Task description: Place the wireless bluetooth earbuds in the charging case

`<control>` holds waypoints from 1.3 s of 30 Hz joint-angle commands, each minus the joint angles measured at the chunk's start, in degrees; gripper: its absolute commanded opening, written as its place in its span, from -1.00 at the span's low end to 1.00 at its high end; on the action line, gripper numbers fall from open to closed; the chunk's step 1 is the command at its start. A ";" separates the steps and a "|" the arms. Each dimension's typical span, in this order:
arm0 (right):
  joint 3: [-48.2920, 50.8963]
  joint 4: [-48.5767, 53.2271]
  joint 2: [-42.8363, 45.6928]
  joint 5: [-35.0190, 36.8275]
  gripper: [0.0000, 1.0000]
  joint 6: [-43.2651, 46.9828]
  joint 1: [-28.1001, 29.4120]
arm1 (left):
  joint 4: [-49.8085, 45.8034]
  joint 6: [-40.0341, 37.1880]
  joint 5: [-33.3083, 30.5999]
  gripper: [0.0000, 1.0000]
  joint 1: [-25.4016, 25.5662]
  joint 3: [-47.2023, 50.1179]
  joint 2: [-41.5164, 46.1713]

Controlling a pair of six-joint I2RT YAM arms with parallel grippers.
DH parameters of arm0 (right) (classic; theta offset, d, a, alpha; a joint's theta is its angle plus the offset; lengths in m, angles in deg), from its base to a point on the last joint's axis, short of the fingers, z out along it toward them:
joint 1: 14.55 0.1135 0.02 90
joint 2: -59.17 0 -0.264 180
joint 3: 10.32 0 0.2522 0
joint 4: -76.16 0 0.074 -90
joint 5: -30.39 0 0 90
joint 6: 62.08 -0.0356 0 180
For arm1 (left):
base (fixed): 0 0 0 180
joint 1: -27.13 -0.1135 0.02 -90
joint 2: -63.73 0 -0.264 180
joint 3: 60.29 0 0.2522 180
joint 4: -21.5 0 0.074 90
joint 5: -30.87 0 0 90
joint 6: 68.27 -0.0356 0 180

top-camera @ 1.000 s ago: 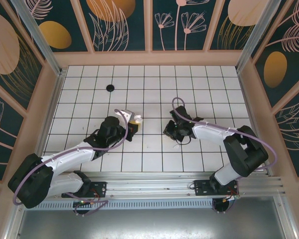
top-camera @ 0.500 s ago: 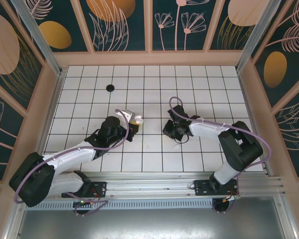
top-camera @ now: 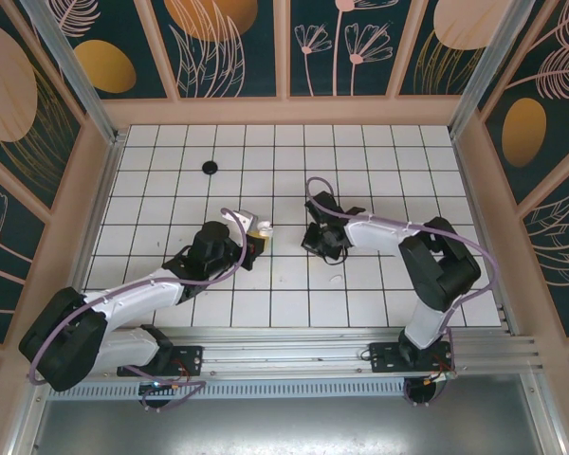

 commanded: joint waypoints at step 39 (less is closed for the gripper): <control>-9.60 14.07 -4.96 4.32 -0.31 9.91 -0.77 | 1.02 -1.22 0.58 -1.00 0.27 -0.33 0.71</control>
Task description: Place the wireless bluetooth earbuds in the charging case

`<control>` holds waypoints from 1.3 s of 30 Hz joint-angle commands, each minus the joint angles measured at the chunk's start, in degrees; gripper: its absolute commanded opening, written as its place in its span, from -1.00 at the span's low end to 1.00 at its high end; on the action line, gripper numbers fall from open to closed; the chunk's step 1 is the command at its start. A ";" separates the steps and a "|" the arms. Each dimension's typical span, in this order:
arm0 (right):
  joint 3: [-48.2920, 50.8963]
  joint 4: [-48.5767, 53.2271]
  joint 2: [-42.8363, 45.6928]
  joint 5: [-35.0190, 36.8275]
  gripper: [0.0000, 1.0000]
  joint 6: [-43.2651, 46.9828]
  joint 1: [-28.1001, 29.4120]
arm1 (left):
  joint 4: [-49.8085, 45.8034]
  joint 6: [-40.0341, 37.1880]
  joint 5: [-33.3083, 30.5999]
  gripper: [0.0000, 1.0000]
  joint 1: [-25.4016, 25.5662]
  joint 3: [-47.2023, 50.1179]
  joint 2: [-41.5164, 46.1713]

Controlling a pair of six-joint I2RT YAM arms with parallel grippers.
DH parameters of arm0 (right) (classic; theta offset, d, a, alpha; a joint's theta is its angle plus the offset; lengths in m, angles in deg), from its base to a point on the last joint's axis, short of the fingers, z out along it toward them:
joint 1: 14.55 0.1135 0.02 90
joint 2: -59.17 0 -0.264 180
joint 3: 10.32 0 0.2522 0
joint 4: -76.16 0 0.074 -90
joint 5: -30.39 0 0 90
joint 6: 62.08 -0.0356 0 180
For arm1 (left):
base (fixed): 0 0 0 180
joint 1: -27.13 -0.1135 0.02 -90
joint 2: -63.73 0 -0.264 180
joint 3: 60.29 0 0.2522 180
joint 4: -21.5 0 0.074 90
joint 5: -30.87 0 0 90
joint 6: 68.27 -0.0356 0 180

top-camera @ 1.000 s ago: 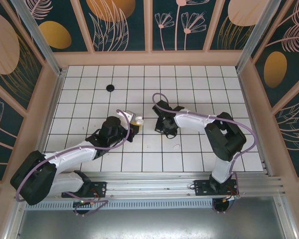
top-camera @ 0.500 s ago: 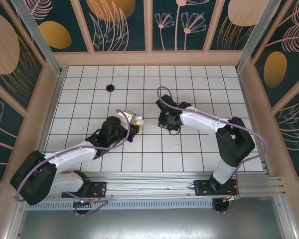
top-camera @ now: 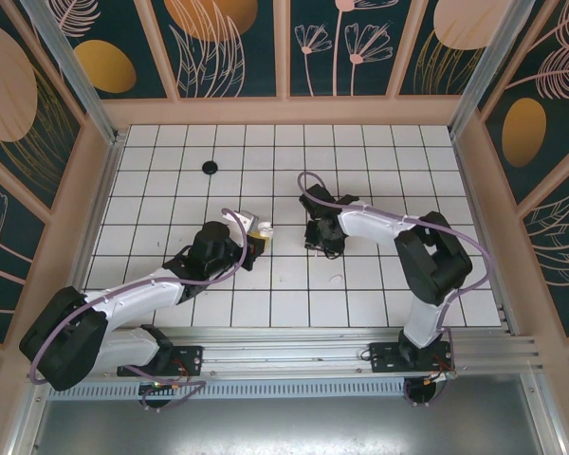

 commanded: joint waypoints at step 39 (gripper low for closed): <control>-4.16 1.31 14.80 10.87 -0.77 5.71 1.53 | 9.55 -2.98 10.30 -1.00 0.33 0.80 1.50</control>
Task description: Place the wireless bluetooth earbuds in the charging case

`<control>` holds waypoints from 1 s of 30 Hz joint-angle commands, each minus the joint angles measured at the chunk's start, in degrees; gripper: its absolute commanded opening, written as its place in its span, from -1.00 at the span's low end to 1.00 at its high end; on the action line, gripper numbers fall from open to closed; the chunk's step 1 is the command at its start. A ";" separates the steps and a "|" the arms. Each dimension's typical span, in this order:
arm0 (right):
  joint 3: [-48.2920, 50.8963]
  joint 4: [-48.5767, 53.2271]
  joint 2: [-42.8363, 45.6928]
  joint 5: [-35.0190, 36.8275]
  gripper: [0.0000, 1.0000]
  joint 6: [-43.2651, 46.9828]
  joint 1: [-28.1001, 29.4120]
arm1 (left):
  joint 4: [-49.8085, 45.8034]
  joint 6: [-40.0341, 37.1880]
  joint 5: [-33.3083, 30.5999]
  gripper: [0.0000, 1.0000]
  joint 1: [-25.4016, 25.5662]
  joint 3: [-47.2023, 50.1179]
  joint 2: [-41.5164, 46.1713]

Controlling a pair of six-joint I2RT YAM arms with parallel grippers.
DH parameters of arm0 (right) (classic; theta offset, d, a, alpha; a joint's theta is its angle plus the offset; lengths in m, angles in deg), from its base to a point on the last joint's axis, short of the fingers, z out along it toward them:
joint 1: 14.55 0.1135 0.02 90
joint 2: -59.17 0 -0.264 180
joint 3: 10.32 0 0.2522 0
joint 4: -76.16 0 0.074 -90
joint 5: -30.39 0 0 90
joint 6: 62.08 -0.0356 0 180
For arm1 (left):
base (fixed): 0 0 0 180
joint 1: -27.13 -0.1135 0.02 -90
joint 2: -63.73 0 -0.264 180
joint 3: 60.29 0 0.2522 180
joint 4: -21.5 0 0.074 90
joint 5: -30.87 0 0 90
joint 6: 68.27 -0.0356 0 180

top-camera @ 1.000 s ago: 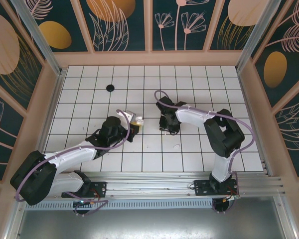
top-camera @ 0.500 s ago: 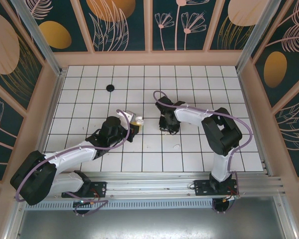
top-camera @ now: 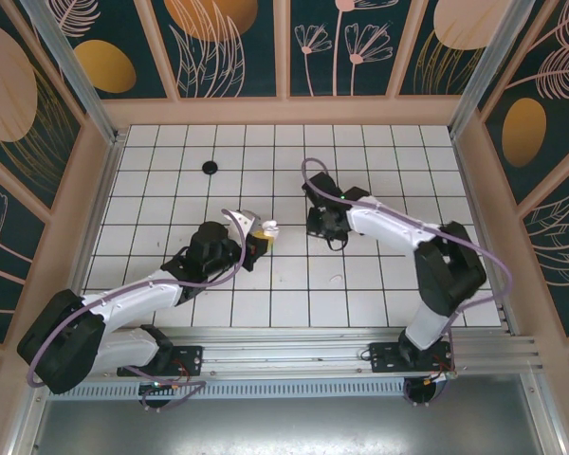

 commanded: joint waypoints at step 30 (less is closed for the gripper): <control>13.45 -30.70 35.89 -2.78 -0.85 29.79 16.38 | 19.94 -2.83 26.05 -1.00 0.32 -1.89 1.60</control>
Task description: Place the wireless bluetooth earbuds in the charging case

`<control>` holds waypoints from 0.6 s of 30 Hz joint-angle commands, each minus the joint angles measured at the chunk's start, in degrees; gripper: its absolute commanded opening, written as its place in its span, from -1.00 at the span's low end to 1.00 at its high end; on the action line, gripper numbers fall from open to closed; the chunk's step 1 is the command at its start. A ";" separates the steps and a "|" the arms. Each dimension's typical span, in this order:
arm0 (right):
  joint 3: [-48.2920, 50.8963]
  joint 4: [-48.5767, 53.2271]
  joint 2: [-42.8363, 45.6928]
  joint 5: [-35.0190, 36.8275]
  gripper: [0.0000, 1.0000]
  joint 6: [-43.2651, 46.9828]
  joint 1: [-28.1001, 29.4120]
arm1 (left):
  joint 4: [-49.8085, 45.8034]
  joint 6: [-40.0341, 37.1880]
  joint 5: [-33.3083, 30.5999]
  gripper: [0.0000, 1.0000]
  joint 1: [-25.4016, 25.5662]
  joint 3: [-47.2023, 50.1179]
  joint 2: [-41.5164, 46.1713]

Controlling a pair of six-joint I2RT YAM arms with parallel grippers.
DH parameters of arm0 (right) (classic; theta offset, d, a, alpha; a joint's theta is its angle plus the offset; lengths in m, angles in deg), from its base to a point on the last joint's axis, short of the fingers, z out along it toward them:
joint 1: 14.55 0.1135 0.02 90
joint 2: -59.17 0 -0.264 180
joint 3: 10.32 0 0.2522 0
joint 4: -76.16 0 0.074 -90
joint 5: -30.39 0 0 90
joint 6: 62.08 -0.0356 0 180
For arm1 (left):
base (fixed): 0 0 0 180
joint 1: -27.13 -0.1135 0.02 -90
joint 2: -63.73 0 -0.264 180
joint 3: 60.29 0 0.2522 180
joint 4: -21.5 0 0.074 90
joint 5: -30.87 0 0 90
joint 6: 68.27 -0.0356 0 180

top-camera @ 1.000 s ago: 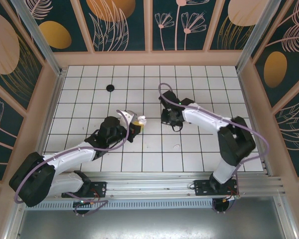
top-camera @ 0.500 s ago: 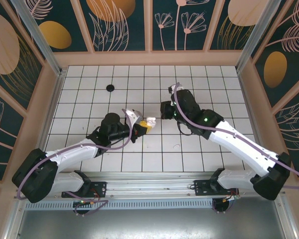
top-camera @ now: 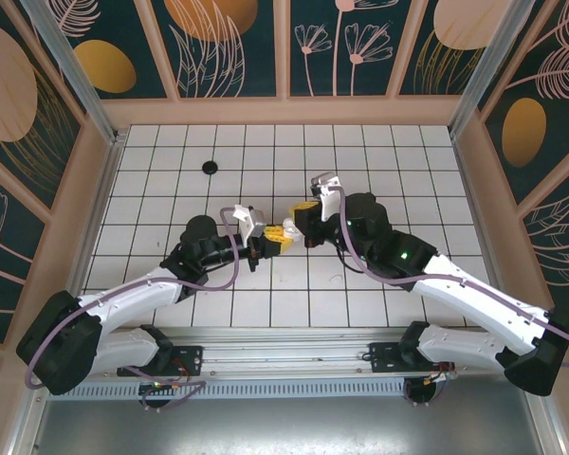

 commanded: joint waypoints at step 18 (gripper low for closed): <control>1.12 -3.42 0.75 -2.41 -0.86 5.06 1.72 | 5.46 4.84 -0.11 -1.00 0.34 0.60 2.06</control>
